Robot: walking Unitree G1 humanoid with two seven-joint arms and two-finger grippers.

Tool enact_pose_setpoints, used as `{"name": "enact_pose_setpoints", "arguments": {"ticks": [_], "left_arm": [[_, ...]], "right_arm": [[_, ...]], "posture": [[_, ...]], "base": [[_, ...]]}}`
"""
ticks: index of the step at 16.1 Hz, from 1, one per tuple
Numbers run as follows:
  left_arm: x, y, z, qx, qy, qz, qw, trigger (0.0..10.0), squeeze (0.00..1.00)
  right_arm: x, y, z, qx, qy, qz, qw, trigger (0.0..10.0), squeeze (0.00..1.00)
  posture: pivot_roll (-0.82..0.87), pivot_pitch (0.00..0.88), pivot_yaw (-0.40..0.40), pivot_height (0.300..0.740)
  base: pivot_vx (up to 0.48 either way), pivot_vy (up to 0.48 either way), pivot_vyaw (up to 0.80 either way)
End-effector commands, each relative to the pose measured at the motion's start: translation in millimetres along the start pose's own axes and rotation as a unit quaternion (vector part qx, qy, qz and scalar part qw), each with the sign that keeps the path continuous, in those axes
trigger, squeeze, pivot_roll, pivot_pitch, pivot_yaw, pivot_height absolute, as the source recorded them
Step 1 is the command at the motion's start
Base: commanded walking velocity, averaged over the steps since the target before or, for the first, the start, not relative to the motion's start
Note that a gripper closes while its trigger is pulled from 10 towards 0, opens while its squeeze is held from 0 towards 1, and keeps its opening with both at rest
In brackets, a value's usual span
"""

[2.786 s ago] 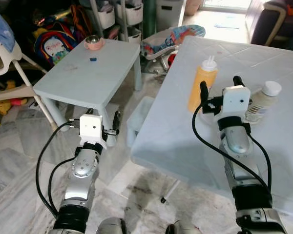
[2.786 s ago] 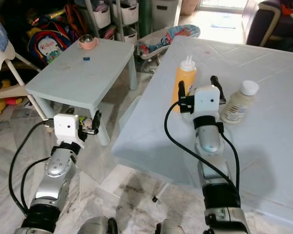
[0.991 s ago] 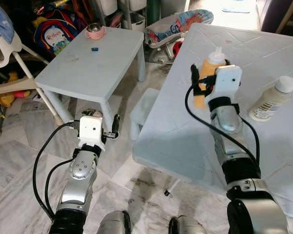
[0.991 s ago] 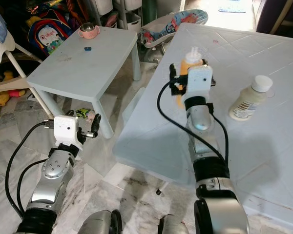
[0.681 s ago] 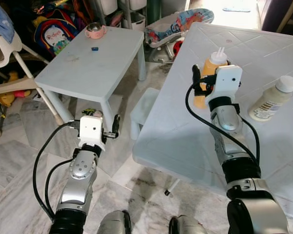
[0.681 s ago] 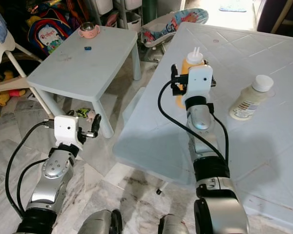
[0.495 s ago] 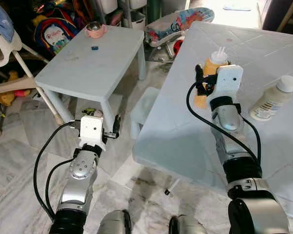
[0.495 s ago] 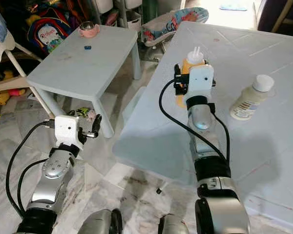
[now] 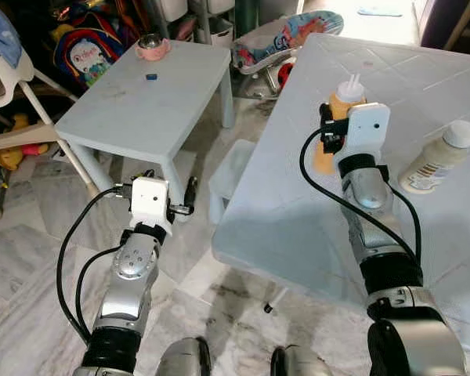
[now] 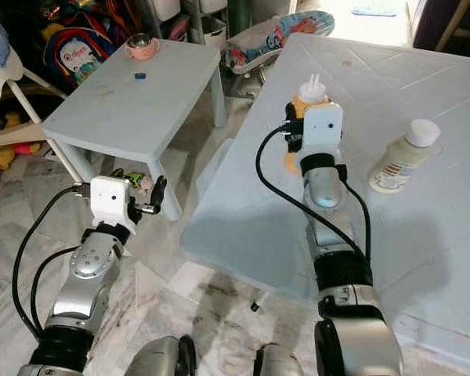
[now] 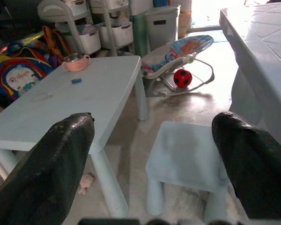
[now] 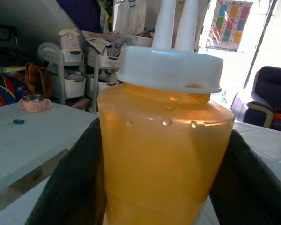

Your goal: Restocking fridge

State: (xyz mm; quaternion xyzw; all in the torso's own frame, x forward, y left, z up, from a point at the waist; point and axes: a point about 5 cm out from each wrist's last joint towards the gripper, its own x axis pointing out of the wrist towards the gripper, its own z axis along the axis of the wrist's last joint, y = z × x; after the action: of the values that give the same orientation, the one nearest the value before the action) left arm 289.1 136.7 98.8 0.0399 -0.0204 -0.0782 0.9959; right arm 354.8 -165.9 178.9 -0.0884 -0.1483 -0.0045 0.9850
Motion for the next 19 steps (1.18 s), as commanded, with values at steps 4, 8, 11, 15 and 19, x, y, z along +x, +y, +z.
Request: {"name": "enact_pose_setpoints", "arguments": {"ticks": [4, 8, 11, 15, 19], "left_arm": [[-5.0, 0.0, -13, -0.019, 0.039, 0.020, 0.999, 10.0, 0.00], [1.5, -9.3, -13, -0.021, 0.033, 0.013, 0.999, 10.0, 0.00], [5.9, -12.6, -11, -0.024, 0.027, 0.017, 0.999, 10.0, 0.00], [3.5, -15.7, -17, -0.034, 0.034, 0.027, 0.998, 10.0, 0.00], [8.6, -14.4, -15, -0.032, 0.031, 0.031, 0.999, 10.0, 0.00]], "right_arm": [[-5.4, 11.6, 8, 0.012, -0.014, 0.013, 1.000, 10.0, 0.00], [-22.9, 17.8, 14, 0.042, -0.033, 0.031, 0.998, 0.0, 0.00], [-33.1, 19.2, 13, 0.044, -0.025, 0.031, 0.998, 10.0, 0.00], [-53.9, 23.8, 2, 0.083, -0.005, 0.025, 0.996, 10.0, 0.00], [-56.4, 36.0, 15, 0.082, -0.030, 0.057, 0.995, 10.0, 0.00]], "posture": [[0.04, 0.070, 0.077, 0.740], [0.02, 0.027, 0.068, 0.740], [0.01, 0.017, 0.062, 0.740], [0.00, 0.000, 0.044, 0.740], [-0.01, 0.003, 0.055, 0.740]], "base": [[0.000, 0.000, 0.00], [0.000, 0.000, 0.00], [0.000, 0.000, 0.00], [0.000, 0.000, 0.00], [0.000, 0.000, 0.60]]}}
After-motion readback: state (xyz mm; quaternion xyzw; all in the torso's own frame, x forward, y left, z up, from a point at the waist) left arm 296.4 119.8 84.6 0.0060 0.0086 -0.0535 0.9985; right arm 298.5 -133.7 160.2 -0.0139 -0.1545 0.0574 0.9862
